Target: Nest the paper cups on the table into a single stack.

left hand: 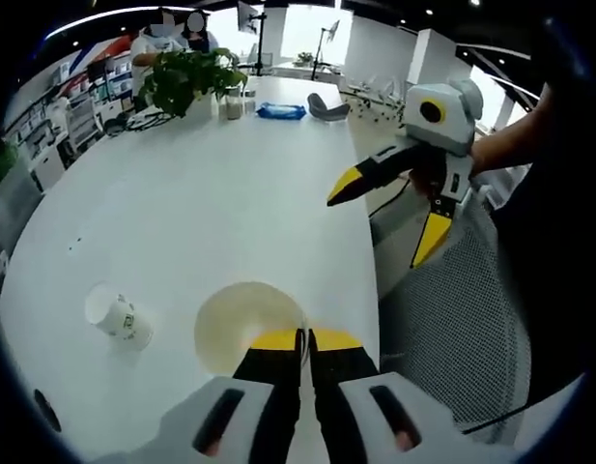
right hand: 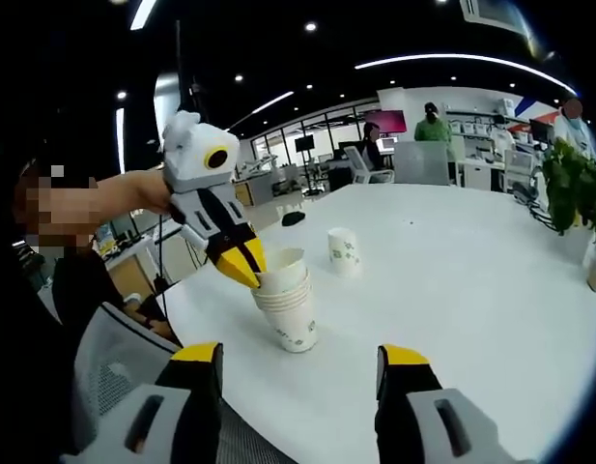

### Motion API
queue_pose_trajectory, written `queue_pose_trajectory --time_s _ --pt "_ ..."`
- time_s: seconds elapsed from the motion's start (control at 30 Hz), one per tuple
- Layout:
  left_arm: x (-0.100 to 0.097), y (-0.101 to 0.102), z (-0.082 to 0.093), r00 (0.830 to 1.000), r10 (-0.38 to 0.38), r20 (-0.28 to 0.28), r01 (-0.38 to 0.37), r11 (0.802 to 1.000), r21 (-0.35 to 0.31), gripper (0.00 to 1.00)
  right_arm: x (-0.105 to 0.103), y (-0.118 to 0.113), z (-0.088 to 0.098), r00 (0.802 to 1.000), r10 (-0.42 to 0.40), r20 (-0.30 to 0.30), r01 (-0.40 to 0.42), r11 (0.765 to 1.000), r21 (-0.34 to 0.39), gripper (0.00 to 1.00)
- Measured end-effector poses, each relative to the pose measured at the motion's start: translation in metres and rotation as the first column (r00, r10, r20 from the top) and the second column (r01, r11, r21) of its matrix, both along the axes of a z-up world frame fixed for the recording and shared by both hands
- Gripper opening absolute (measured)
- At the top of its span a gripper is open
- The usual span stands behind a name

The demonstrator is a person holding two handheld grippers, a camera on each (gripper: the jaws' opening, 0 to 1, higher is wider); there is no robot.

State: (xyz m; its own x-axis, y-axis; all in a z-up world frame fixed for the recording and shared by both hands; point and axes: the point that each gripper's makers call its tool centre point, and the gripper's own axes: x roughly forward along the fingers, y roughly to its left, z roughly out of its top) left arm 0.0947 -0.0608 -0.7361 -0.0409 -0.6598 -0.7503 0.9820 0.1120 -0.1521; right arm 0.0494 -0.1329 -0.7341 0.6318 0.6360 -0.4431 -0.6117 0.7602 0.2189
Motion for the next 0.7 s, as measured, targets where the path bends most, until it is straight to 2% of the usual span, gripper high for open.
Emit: queue_pose_trajectory --time_s 0.7 --pt "-0.008 -0.005 -0.023 0.999 0.006 -0.041 -0.005 1.000 0.016 0.03 -0.003 -0.001 -0.009 1.000 0.021 0.009 -0.020 0.998 -0.055 0.65"
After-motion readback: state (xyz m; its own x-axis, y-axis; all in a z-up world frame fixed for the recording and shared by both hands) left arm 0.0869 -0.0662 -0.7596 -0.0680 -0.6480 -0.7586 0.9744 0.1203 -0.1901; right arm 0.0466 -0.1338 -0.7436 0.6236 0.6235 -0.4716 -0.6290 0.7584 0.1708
